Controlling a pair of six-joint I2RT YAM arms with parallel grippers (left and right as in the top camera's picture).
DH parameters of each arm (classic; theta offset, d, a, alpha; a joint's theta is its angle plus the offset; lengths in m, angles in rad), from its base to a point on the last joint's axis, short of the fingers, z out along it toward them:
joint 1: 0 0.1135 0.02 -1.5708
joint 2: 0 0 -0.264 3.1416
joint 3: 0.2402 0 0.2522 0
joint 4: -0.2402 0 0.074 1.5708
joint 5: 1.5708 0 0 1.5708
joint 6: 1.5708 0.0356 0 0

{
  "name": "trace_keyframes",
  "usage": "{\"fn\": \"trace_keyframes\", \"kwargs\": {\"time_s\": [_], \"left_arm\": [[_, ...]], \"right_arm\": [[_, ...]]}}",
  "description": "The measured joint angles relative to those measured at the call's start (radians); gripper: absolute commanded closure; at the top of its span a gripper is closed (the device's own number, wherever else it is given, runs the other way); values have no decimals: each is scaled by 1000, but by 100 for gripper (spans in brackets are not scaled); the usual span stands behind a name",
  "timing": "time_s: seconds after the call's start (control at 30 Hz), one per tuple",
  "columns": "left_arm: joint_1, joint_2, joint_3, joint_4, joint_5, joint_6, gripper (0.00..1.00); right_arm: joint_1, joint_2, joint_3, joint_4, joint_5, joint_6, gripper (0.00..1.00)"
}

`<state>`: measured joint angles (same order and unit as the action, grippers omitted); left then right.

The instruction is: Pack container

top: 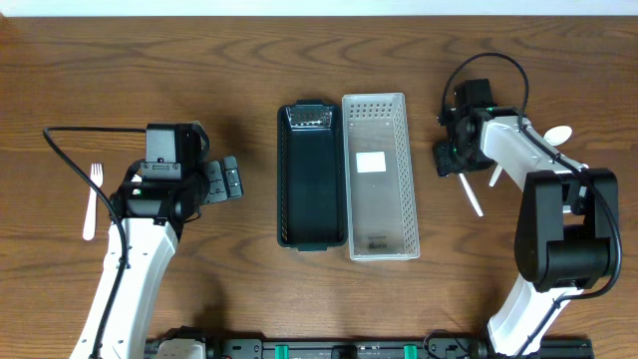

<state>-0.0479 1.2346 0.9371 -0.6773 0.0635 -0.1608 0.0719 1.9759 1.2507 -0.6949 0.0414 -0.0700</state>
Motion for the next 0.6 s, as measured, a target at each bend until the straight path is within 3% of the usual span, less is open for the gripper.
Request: {"fn": "trace_keyframes", "kwargs": {"time_s": [0.13, 0.4, 0.6], "left_arm": [[0, 0, 0, 0, 0, 0, 2], [0, 0, 0, 0, 0, 0, 2], [0, 0, 0, -8, 0, 0, 2]], "right_arm": [[0, 2, 1, -1, -12, 10, 67], [0, 5, 9, -29, -8, 11, 72], [0, 6, 10, -45, -6, 15, 69]]}}
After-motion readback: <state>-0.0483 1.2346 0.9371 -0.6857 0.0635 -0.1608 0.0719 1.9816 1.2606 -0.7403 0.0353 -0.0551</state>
